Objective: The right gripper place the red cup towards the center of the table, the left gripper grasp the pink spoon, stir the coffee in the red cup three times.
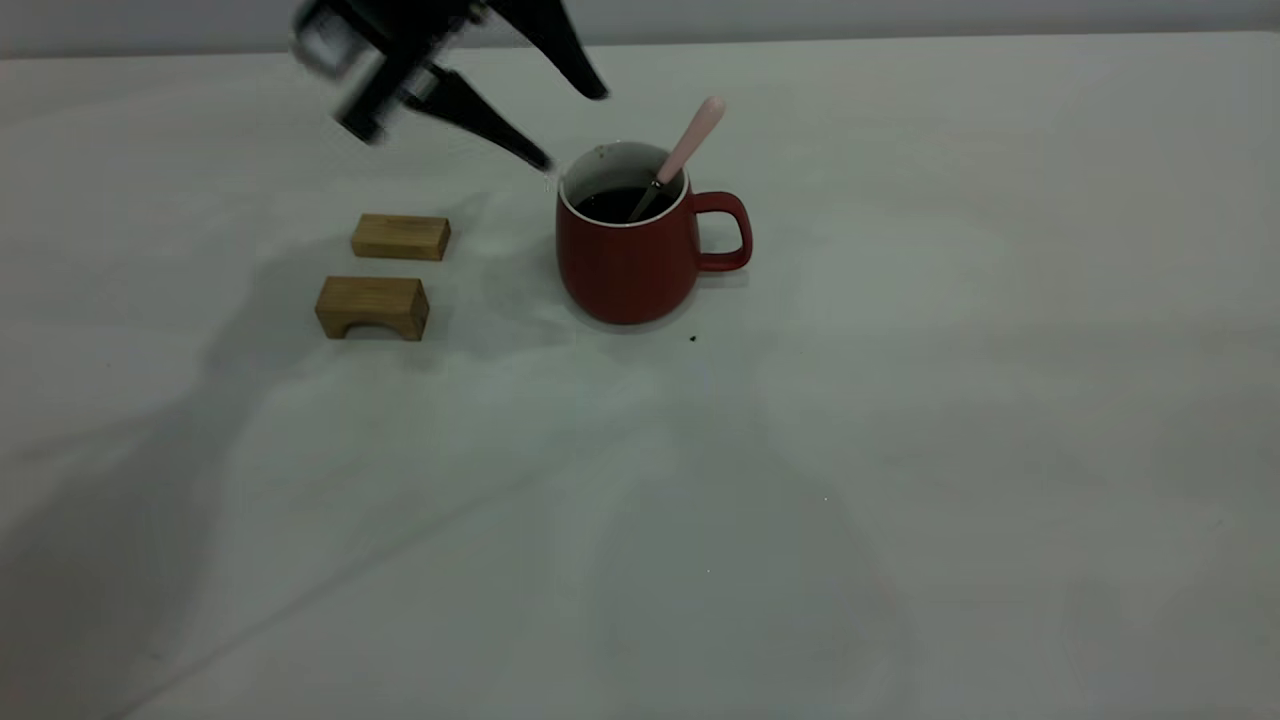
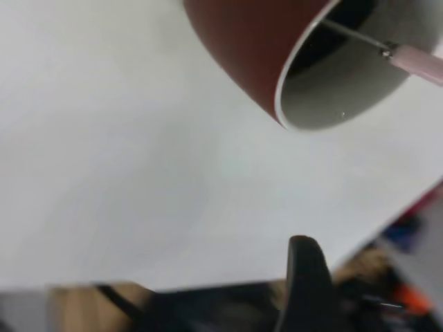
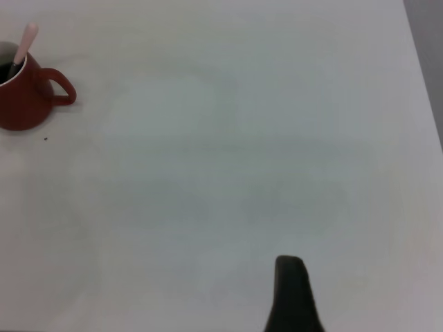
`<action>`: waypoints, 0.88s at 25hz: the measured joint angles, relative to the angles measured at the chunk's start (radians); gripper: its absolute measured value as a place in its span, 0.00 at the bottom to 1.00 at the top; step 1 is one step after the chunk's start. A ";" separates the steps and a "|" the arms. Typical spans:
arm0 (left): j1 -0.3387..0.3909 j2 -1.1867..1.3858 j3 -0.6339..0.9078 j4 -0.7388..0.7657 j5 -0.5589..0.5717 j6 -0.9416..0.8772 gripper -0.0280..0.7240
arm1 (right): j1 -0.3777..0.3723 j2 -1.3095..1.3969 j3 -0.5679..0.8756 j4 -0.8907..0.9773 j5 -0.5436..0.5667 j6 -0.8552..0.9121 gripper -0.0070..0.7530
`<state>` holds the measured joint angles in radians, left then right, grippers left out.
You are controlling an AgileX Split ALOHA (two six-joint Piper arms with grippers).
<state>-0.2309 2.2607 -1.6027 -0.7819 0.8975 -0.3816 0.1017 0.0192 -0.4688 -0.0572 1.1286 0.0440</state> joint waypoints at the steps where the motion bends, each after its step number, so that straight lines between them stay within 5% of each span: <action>1: 0.000 -0.026 0.000 0.036 0.003 0.029 0.74 | 0.000 0.000 0.000 0.000 0.000 0.000 0.78; 5: -0.004 -0.172 0.001 0.175 0.013 0.121 0.74 | 0.000 0.000 0.000 0.000 0.000 0.000 0.78; 13: -0.098 -0.570 0.018 0.728 0.095 0.492 0.74 | 0.000 0.000 0.000 0.000 0.000 0.000 0.78; 22: -0.137 -1.144 0.367 0.919 0.186 0.301 0.74 | 0.000 0.000 0.000 0.000 0.000 0.000 0.78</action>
<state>-0.3682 1.1166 -1.2361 0.1369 1.0831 -0.0809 0.1017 0.0192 -0.4688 -0.0572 1.1286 0.0440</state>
